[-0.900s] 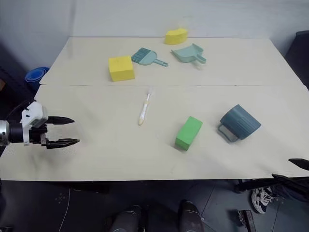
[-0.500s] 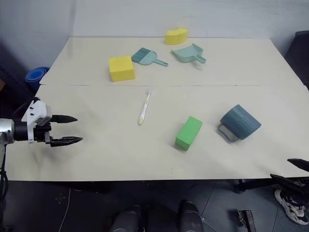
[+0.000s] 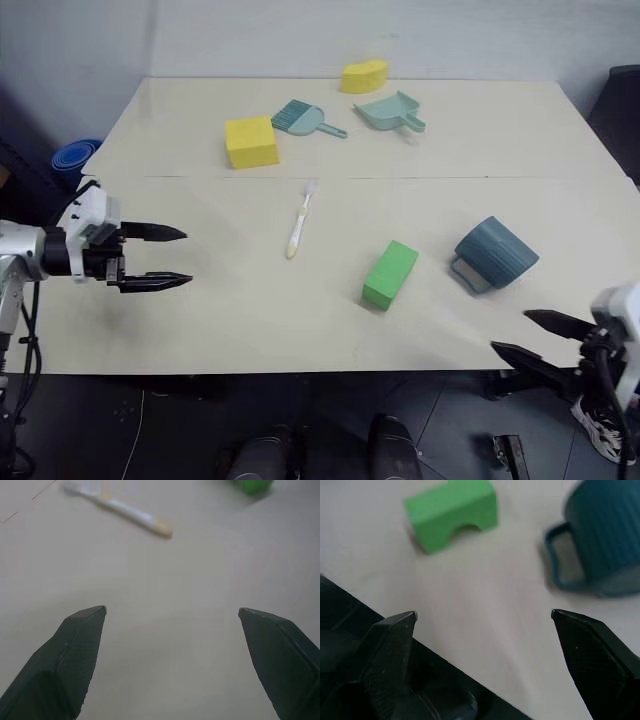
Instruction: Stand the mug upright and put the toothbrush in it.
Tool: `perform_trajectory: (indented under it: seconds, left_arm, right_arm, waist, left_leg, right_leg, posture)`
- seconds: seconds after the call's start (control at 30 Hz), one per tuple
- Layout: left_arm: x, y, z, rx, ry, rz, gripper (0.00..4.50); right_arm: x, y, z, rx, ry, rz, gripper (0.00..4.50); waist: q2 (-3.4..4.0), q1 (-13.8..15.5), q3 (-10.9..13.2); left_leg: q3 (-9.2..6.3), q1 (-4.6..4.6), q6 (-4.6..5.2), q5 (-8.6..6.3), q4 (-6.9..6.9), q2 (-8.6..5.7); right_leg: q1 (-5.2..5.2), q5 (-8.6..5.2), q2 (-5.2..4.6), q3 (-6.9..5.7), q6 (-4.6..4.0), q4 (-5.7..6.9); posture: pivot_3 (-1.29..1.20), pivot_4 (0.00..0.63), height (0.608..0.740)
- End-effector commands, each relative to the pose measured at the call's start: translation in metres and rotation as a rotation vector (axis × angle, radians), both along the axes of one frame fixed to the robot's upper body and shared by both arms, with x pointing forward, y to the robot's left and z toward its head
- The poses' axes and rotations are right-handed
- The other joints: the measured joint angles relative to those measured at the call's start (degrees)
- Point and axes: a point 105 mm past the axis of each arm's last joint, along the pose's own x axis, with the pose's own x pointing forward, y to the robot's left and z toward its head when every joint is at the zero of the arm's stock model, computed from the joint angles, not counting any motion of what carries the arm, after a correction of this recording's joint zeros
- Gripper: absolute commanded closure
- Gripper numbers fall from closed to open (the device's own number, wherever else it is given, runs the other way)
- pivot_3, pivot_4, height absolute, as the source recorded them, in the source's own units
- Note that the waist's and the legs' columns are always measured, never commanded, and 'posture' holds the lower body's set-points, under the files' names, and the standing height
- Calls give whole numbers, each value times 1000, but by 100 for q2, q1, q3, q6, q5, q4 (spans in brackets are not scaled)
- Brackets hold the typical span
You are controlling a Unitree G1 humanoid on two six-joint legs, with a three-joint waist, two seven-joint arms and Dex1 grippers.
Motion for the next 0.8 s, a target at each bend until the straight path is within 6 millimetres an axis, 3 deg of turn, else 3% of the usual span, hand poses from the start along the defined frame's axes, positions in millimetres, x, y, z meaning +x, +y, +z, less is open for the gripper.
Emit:
perform_trajectory:
  seconds: [0.03, 0.17, 0.3, 0.43, 0.67, 0.77, 0.8]
  left_arm:
    - [-25, -47, 35, -38, -39, -253, 0]
    - [-35, -70, 43, -10, -71, -384, 0]
    - [-40, -86, 48, -8, -87, -460, 0]
    - [-41, -91, 50, 4, -118, -473, 0]
    - [-43, -94, 53, 11, -160, -459, 0]
    - [-43, -90, 57, 10, -165, -440, 0]
    - [-42, -87, 56, 13, -164, -426, 0]
  right_arm:
    - [19, 49, 5, 234, 80, -2, 35]
    - [37, 87, -3, 436, 246, -15, 35]
    - [65, 107, -9, 601, 386, -116, 35]
    - [94, 105, -7, 740, 407, -250, 35]
    - [108, 101, -29, 756, 521, -336, 35]
    - [107, 92, -19, 767, 472, -340, 35]
    - [107, 90, -7, 805, 424, -328, 35]
  waist:
    - [-5, -4, 2]
    - [-9, -8, 1]
    - [-12, -15, 1]
    - [-13, -9, 2]
    - [-16, -13, -1]
    - [-18, -4, -3]
    - [-18, 1, -3]
  left_leg:
    - [-2, -4, -2, -2, 8, 3]
    - [-5, -2, -5, -5, 12, 5]
    - [0, -6, -6, -5, 15, 6]
    - [-2, -14, -6, -5, 18, 9]
    - [-3, -14, -5, -5, 19, 14]
    - [-3, -12, -5, -6, 19, 15]
    - [-3, -12, -5, -6, 20, 15]
  right_leg:
    - [0, 0, 0, -1, 0, 3]
    - [-1, -1, 1, -4, -3, 11]
    - [-1, -2, 6, -5, -4, 1]
    - [-5, -2, 11, -6, -4, 0]
    - [-6, -2, 13, -5, -4, 2]
    - [-5, -2, 13, -3, -4, 5]
    - [-5, -2, 13, -3, -4, 4]
  posture:
    - [0, 150, 740]
    - [0, 150, 740]
    - [0, 150, 740]
    - [0, 150, 740]
    - [0, 150, 740]
    - [0, 150, 740]
    - [0, 150, 740]
